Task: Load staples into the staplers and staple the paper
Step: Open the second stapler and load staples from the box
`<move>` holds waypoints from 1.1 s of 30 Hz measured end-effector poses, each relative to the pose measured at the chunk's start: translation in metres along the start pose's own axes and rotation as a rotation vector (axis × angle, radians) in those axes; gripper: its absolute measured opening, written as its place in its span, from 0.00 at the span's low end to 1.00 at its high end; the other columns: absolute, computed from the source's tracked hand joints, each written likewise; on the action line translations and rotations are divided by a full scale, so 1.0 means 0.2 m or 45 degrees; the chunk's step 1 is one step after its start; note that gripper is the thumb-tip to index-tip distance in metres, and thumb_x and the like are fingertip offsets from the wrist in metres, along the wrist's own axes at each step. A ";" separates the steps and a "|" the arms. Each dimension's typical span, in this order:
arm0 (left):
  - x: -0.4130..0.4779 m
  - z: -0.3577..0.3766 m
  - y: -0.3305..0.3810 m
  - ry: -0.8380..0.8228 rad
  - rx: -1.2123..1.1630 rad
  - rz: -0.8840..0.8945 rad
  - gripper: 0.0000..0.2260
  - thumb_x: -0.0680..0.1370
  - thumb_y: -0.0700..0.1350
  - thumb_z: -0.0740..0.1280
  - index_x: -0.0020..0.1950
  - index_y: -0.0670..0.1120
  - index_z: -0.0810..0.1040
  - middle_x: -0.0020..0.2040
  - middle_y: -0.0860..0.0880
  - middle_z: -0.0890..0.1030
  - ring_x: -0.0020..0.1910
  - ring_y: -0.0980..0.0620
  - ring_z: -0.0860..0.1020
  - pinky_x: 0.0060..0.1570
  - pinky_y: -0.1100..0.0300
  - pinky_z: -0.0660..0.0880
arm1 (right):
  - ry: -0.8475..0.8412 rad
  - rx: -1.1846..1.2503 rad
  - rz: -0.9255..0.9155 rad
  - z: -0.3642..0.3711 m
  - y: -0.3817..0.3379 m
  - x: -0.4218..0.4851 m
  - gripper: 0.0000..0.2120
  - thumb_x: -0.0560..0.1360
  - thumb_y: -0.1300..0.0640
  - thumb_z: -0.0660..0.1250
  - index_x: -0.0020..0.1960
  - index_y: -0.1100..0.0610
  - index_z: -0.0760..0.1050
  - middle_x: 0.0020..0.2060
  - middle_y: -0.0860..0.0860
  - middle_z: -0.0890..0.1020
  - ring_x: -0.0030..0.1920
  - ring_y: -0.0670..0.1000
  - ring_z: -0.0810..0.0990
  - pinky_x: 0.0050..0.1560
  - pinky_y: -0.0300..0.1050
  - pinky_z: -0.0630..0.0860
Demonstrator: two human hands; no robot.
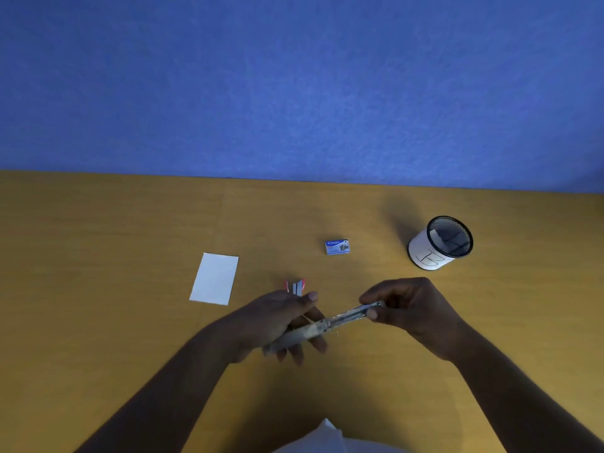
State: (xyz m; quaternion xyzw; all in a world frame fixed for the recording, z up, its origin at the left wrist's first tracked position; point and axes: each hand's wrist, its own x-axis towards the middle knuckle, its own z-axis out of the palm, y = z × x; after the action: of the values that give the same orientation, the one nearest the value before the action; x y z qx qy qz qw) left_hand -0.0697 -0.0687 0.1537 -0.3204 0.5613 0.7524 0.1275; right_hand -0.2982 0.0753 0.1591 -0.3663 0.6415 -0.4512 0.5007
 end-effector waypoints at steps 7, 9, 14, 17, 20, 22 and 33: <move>0.03 -0.01 -0.22 0.318 0.340 0.081 0.08 0.73 0.44 0.75 0.52 0.50 0.85 0.40 0.50 0.85 0.36 0.57 0.81 0.33 0.62 0.76 | 0.061 -0.208 0.156 -0.05 0.25 -0.03 0.09 0.68 0.62 0.78 0.47 0.58 0.86 0.42 0.59 0.86 0.40 0.54 0.79 0.42 0.50 0.77; 0.06 0.02 -0.28 0.473 0.503 0.116 0.09 0.73 0.41 0.75 0.52 0.48 0.85 0.35 0.54 0.83 0.33 0.61 0.79 0.34 0.65 0.75 | 0.052 -0.254 0.204 -0.04 0.34 -0.03 0.09 0.67 0.64 0.79 0.46 0.56 0.86 0.42 0.55 0.86 0.41 0.53 0.83 0.43 0.48 0.79; 0.11 0.09 -0.40 0.687 0.906 0.210 0.12 0.75 0.46 0.73 0.57 0.49 0.84 0.50 0.54 0.82 0.47 0.57 0.79 0.48 0.58 0.77 | 0.100 -0.603 0.190 0.03 0.49 -0.02 0.14 0.67 0.65 0.79 0.41 0.47 0.83 0.39 0.46 0.85 0.40 0.41 0.84 0.38 0.35 0.79; 0.12 0.12 -0.47 0.782 1.116 0.199 0.12 0.75 0.49 0.72 0.59 0.52 0.82 0.53 0.57 0.76 0.49 0.56 0.78 0.46 0.59 0.76 | 0.107 -0.841 0.156 0.05 0.53 -0.03 0.13 0.67 0.60 0.78 0.41 0.43 0.81 0.39 0.40 0.83 0.40 0.40 0.82 0.40 0.36 0.80; 0.13 0.13 -0.51 0.878 1.232 0.198 0.14 0.76 0.52 0.71 0.61 0.54 0.81 0.55 0.59 0.76 0.54 0.57 0.76 0.46 0.63 0.72 | 0.122 -1.045 0.126 0.07 0.55 -0.02 0.09 0.69 0.56 0.77 0.44 0.43 0.82 0.40 0.36 0.80 0.40 0.38 0.79 0.39 0.37 0.78; 0.14 0.13 -0.53 0.900 1.300 0.193 0.15 0.76 0.53 0.70 0.62 0.56 0.81 0.55 0.59 0.77 0.57 0.57 0.75 0.49 0.62 0.73 | 0.126 -1.117 0.099 0.07 0.55 -0.02 0.08 0.69 0.55 0.77 0.46 0.44 0.83 0.41 0.36 0.79 0.41 0.38 0.77 0.39 0.36 0.76; 0.09 0.09 -0.61 1.056 1.178 0.123 0.19 0.71 0.53 0.75 0.62 0.53 0.80 0.56 0.57 0.78 0.56 0.56 0.77 0.49 0.61 0.76 | 0.082 -1.092 0.061 0.03 0.44 0.13 0.11 0.66 0.45 0.78 0.45 0.46 0.81 0.44 0.39 0.80 0.42 0.40 0.79 0.40 0.42 0.80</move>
State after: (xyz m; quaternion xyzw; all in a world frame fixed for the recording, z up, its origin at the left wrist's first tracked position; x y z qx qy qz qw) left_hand -0.0227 -0.0132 0.0534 -0.4717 0.8458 0.2491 -0.0096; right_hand -0.3006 0.0787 0.0677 -0.5120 0.7947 -0.1431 0.2929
